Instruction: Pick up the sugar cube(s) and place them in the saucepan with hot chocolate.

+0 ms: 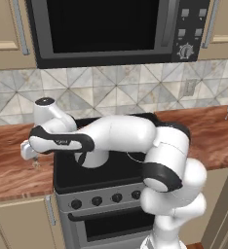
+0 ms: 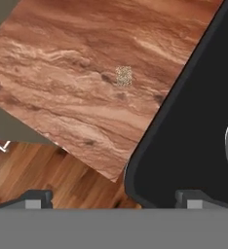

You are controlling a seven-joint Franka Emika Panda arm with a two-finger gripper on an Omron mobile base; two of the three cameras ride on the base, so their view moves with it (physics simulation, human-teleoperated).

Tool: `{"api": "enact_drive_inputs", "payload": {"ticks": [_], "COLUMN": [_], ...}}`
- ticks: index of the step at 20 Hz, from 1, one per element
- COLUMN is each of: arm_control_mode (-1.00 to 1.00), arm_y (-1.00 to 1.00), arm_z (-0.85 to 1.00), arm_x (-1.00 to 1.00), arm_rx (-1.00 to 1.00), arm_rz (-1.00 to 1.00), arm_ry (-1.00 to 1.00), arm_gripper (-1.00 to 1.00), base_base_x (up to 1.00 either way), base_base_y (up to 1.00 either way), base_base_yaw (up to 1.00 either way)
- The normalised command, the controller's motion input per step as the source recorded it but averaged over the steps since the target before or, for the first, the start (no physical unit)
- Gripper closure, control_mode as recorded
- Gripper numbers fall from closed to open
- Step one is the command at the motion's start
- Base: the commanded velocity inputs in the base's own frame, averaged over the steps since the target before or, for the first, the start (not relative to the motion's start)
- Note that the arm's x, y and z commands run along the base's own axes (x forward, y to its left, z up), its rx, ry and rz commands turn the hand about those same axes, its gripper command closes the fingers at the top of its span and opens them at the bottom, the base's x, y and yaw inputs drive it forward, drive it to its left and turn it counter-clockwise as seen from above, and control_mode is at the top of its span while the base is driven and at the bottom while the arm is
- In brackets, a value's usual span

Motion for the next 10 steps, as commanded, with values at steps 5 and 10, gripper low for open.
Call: {"api": "enact_drive_inputs", "payload": {"ticks": [5, 10], "arm_control_mode": [-1.0, -1.0], "arm_y": [0.03, 0.05], "arm_z": [-0.32, -0.3], "arm_x": [0.03, 0.1], "arm_rx": [-0.03, -0.04], "arm_rz": [-0.09, -0.09], "arm_ry": [0.0, 0.0], "arm_gripper": [-1.0, -1.0], "base_base_x": [0.0, 0.0], "base_base_y": [0.0, 0.0], "base_base_yaw": [0.0, 0.0]}}
